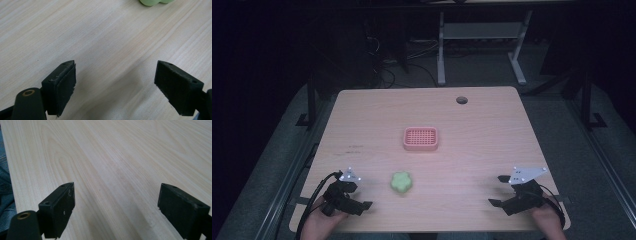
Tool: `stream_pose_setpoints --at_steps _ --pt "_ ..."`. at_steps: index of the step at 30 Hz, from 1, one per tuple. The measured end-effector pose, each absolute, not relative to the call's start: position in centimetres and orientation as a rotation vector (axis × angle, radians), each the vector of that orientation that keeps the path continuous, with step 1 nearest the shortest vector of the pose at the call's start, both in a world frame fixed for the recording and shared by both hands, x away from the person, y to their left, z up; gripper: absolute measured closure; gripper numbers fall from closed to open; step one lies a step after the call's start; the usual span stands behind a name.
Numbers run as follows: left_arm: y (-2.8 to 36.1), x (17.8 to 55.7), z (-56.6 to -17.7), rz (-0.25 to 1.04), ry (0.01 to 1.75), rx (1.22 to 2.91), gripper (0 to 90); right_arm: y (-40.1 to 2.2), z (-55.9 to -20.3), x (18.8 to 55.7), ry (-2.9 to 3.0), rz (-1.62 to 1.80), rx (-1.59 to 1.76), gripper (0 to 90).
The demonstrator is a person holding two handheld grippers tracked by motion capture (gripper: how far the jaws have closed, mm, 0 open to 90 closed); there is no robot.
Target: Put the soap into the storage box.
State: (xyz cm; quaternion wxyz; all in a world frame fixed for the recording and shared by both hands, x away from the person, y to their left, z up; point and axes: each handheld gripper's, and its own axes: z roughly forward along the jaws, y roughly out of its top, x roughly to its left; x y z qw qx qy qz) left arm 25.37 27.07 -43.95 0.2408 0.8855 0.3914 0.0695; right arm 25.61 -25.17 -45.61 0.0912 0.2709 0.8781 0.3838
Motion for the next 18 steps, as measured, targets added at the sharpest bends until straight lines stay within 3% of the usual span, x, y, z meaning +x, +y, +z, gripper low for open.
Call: stream_pose_setpoints --at_steps 18 --pt "25.5 25.2 -43.6 0.192 1.029 2.437 17.5 -25.1 -45.6 25.6 2.613 1.137 0.797 13.8"
